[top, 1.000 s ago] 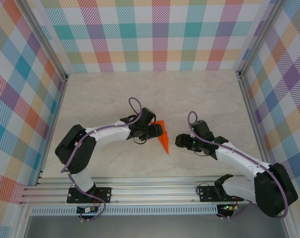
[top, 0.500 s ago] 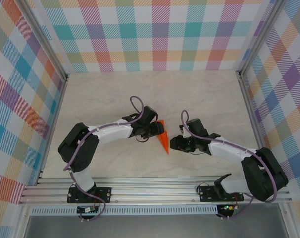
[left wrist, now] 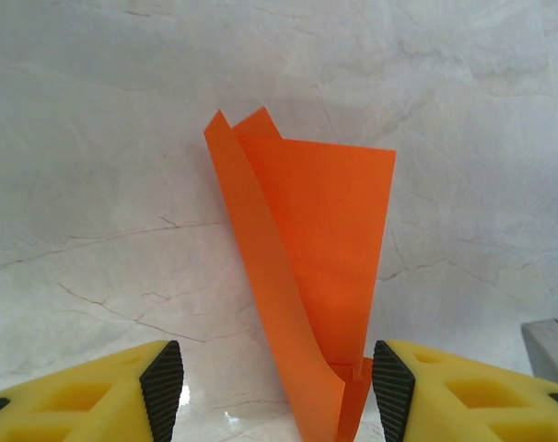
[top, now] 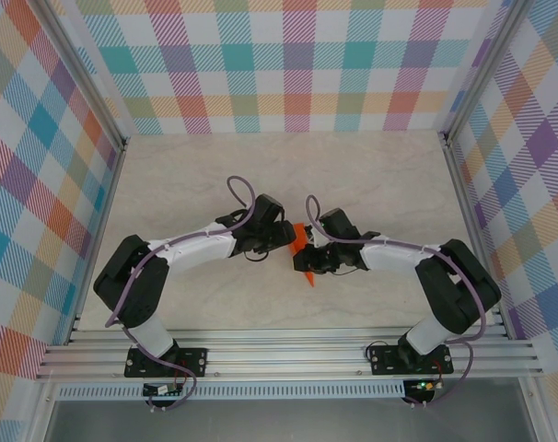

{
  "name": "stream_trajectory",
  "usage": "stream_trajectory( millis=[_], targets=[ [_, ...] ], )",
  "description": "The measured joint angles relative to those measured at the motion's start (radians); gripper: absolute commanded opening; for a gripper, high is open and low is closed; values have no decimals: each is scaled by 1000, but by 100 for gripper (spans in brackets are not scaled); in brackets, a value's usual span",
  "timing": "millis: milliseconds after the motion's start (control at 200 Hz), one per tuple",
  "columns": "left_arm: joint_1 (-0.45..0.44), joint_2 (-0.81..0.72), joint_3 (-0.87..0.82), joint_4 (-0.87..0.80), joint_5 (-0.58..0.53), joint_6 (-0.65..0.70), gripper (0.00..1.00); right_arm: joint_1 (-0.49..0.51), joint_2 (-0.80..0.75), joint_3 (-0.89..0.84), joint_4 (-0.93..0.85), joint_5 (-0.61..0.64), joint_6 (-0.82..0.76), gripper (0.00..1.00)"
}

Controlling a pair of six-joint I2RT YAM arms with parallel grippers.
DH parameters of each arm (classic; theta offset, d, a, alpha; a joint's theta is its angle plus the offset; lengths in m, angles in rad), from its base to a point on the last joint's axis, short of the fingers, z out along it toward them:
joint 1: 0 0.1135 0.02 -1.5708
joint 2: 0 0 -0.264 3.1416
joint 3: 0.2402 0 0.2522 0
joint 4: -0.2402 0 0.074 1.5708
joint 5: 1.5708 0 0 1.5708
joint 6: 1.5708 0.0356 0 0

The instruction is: Fold a paper plane with a square sheet of paper (pick it up from the middle)

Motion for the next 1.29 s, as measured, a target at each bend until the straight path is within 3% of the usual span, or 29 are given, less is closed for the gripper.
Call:
stream_trajectory(
  millis=[155, 360, 465, 660, 845, 1095, 1295],
  targets=[
    [3, 0, -9, 0, 5, 0, 59, 0, 15, 10, -37, 77, 2, 23],
    [3, 0, -11, 3, 34, -3, 60, 0, 5, 14, -55, 95, 3, 35],
    [3, 1, -11, 3, 52, -2, 62, 0, -70, 2, -55, 97, 3, 41],
    [3, 27, -3, 3, 72, -2, 60, -32, -208, -23, -74, 167, 3, 46],
    [-2, 72, 8, 0, 85, -2, 49, -85, -219, -90, -90, 210, 34, 50],
    [-4, 82, 13, 2, 118, 12, 28, -85, -174, -93, -88, 208, 55, 51],
    [-4, 82, 13, 0, 121, 24, 19, -86, -113, -85, -84, 178, 56, 55]
  ],
)
